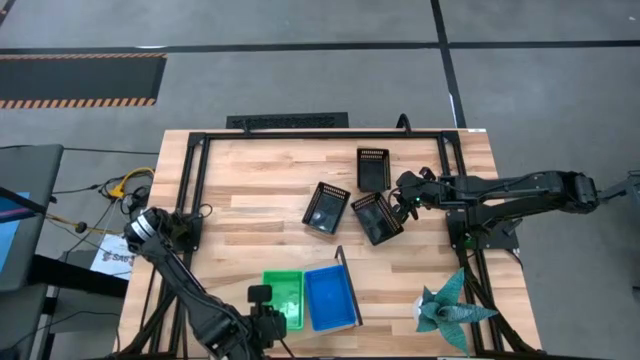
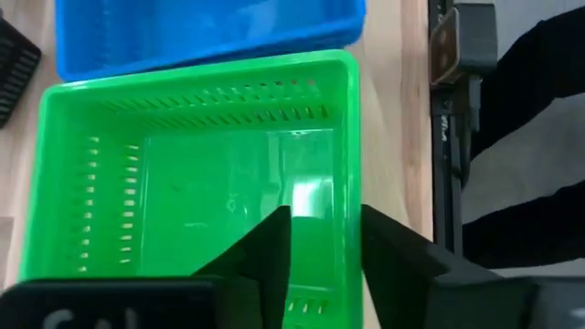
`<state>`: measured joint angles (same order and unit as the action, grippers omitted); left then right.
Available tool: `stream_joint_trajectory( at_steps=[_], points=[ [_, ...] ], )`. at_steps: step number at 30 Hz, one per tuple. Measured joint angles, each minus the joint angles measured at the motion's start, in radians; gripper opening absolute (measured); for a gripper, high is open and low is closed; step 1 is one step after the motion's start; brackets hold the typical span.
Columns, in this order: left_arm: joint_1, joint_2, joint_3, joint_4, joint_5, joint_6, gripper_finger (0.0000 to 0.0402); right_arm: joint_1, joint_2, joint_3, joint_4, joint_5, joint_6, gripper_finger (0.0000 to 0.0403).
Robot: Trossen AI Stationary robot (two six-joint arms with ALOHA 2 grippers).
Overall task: Stack baskets on shelf by color
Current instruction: Stack the green basket on top of the stacked green basket
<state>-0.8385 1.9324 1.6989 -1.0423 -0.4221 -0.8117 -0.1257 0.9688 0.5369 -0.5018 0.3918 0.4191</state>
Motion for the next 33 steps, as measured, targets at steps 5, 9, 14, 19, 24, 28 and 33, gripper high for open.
stream_joint_trajectory(
  at_steps=[5, 9, 14, 19, 24, 28, 33],
  points=[
    [0.013, 0.000, 0.070, -0.023, -0.007, -0.003, 0.0130, 0.000, 0.000, 0.000, 0.000, 0.000, 0.000, 0.0118],
    [0.009, -0.001, 0.131, -0.052, 0.001, -0.014, 0.0123, 0.000, 0.000, 0.000, 0.000, 0.000, 0.000, 0.0118],
    [-0.008, -0.002, 0.140, -0.214, 0.004, -0.295, 0.0099, 0.001, 0.000, 0.000, 0.000, 0.000, 0.000, 0.0118],
    [-0.039, -0.001, 0.060, -0.357, 0.055, -0.636, 0.0059, 0.001, 0.000, 0.000, 0.000, 0.000, 0.000, 0.0118],
    [-0.058, 0.000, -0.028, -0.324, 0.152, -0.746, 0.0023, 0.001, 0.000, 0.000, -0.014, 0.000, 0.000, 0.0118],
    [-0.059, 0.000, -0.070, -0.177, 0.135, -0.701, 0.0004, 0.001, 0.000, 0.000, -0.018, 0.000, 0.000, 0.0118],
    [-0.053, 0.000, -0.064, -0.012, 0.090, -0.617, 0.0004, 0.000, 0.000, 0.000, -0.018, 0.000, 0.000, 0.0118]
  ],
)
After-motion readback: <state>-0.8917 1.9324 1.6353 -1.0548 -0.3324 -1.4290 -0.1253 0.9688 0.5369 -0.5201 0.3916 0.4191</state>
